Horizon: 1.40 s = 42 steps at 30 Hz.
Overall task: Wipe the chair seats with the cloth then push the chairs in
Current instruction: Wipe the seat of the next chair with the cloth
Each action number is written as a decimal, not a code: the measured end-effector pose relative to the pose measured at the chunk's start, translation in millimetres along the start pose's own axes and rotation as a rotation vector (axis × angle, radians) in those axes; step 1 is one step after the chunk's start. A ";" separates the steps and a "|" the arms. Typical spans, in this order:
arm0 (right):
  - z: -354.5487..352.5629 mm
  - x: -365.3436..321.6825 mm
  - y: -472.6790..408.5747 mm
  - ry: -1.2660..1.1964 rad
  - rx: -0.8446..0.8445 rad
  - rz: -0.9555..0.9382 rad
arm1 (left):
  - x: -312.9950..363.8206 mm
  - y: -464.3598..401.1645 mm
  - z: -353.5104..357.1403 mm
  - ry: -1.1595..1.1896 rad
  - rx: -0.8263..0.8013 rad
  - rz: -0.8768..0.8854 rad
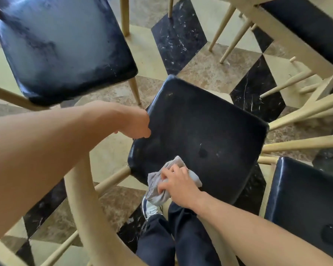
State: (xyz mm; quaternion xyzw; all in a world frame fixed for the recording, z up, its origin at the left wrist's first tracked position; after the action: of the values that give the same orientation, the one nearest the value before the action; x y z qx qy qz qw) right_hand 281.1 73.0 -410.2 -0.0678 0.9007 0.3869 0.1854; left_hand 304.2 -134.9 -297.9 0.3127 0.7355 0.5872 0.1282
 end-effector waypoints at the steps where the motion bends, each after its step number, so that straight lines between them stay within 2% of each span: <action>1: 6.5 -1.4 3.7 0.045 -0.045 -0.024 | 2.2 -0.2 3.4 -0.009 -0.006 0.006; 4: 0.4 13.3 13.9 0.137 -0.093 -0.045 | 15.9 0.0 9.3 -0.048 -0.025 0.048; 9: -36.1 72.9 22.6 0.128 -0.030 0.051 | 39.3 -11.7 14.0 -0.084 -0.031 0.080; 15: -27.7 11.7 -14.8 -0.015 0.134 -0.068 | 54.6 -34.1 11.9 -0.148 -0.029 0.066; 17: -31.3 1.6 -32.7 -0.067 0.209 -0.044 | 57.7 -45.3 6.7 -0.203 0.050 0.053; 21: -55.1 28.5 -42.7 -0.063 0.358 0.063 | 60.3 -60.8 -18.3 -0.147 0.430 0.075; 23: -71.2 61.2 -33.9 -0.119 0.441 0.167 | 64.6 -65.9 -23.1 -0.119 0.519 0.096; 25: -83.0 99.1 -21.2 -0.188 0.490 0.264 | 70.8 -72.1 -20.5 -0.115 0.532 0.090; 28: -76.9 156.0 8.3 -0.182 0.486 0.408 | 91.0 -78.0 -9.2 -0.087 0.467 0.088; 31: -44.1 171.7 44.2 -0.214 0.438 0.449 | 111.4 -75.6 0.5 -0.007 0.422 0.094; 33: -15.1 147.1 61.3 -0.140 0.369 0.362 | 125.1 -71.7 6.8 -0.007 0.383 0.089; 36: 21.8 101.6 77.5 0.049 0.188 0.112 | 138.1 -68.1 16.6 0.003 0.330 0.092; 39: 20.6 99.2 82.3 0.221 0.101 -0.077 | 142.1 -70.3 26.0 -0.047 0.295 0.087; 42: -8.8 142.9 73.2 0.227 0.136 -0.006 | 140.6 -83.2 37.7 -0.101 0.255 0.076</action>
State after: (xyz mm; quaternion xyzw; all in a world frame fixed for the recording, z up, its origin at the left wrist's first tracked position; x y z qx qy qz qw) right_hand 127.4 120.3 -410.7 -0.1009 0.9399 0.3143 0.0874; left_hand 191.0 -29.1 -361.8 0.3833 0.7843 0.4770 0.1019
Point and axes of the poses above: each hand's wrist, its own y-axis away from the middle knuckle, its own z-axis out of the palm, x = y × z, the point moved 7 cm from there along -y, towards the middle knuckle, and after that the axes turned 10 degrees about -x, right-handed, at the moved point
